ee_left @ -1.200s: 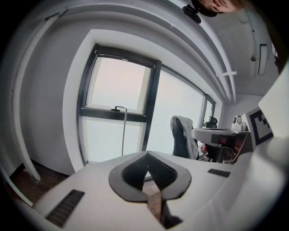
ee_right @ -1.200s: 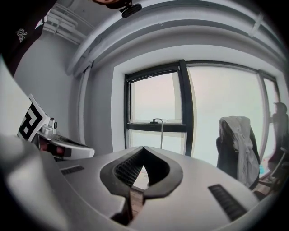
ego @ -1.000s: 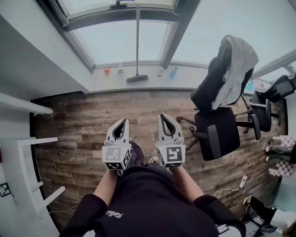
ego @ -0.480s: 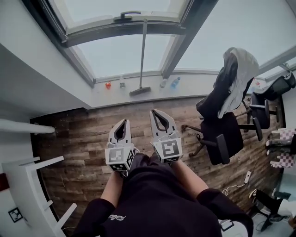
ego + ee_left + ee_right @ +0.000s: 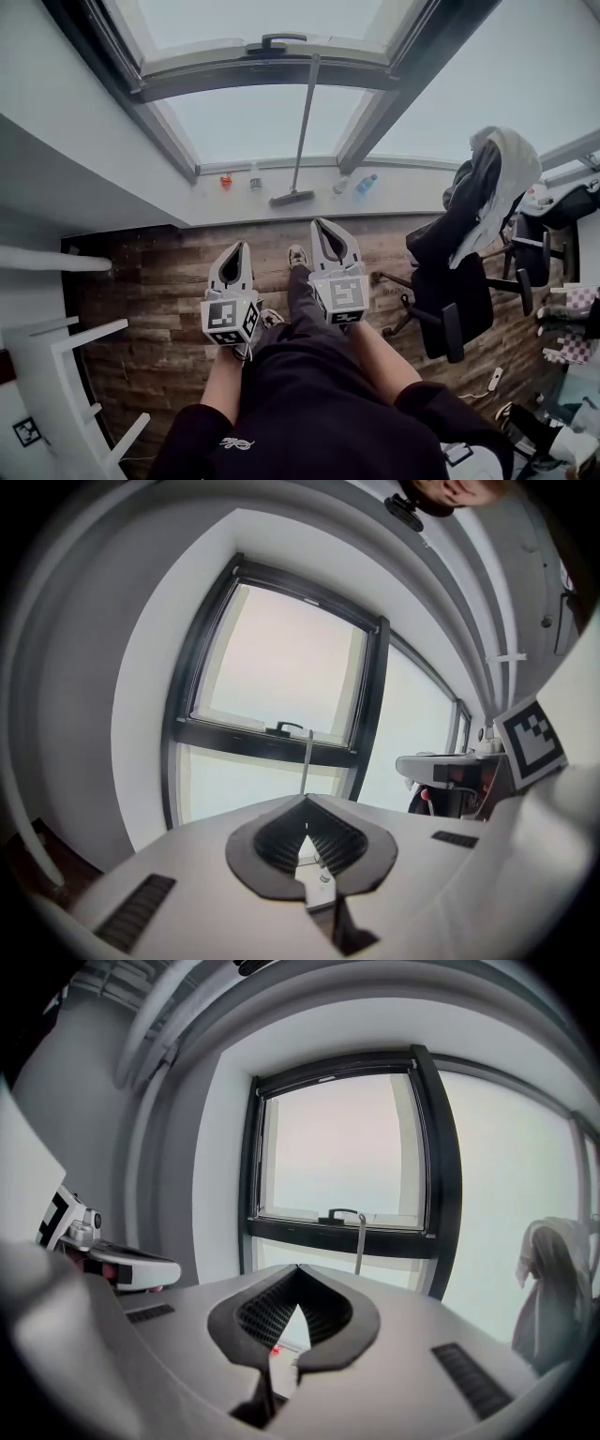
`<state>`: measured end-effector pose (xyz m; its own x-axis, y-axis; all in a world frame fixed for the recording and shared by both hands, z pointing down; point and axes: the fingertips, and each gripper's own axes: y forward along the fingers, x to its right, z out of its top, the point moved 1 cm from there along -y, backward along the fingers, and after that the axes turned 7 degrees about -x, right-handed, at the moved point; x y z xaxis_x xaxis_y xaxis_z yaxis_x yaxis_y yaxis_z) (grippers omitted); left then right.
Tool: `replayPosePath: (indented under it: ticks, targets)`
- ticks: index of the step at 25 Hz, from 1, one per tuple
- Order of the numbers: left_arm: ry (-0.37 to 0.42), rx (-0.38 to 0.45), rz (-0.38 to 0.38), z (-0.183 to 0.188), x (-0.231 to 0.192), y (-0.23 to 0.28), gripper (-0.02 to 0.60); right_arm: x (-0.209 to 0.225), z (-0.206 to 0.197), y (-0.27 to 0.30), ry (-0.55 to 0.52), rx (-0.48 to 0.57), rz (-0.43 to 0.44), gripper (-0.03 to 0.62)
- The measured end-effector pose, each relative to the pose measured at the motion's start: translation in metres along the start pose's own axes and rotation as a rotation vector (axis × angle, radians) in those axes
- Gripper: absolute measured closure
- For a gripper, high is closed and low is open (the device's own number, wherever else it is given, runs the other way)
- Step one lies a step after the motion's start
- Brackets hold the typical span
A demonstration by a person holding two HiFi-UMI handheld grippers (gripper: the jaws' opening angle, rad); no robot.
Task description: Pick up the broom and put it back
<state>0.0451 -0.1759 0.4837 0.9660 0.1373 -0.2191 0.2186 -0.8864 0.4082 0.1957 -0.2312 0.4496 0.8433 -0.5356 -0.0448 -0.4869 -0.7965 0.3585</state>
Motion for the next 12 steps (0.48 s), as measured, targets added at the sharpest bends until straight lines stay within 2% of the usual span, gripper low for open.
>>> replayPosePath:
  ticks: [4, 8, 12]
  targets:
    - [0.011, -0.046, 0.033, 0.015, -0.012, 0.049, 0.580, 0.044, 0.003, 0.053, 0.028, -0.021, -0.030, 0.572]
    - [-0.003, -0.084, 0.028, 0.032, -0.015, 0.106, 0.580, 0.084, 0.007, 0.111, 0.042, -0.028, -0.066, 0.572]
    - [-0.011, -0.134, 0.027, 0.033, -0.016, 0.160, 0.580, 0.114, -0.011, 0.160, 0.073, -0.066, -0.075, 0.572]
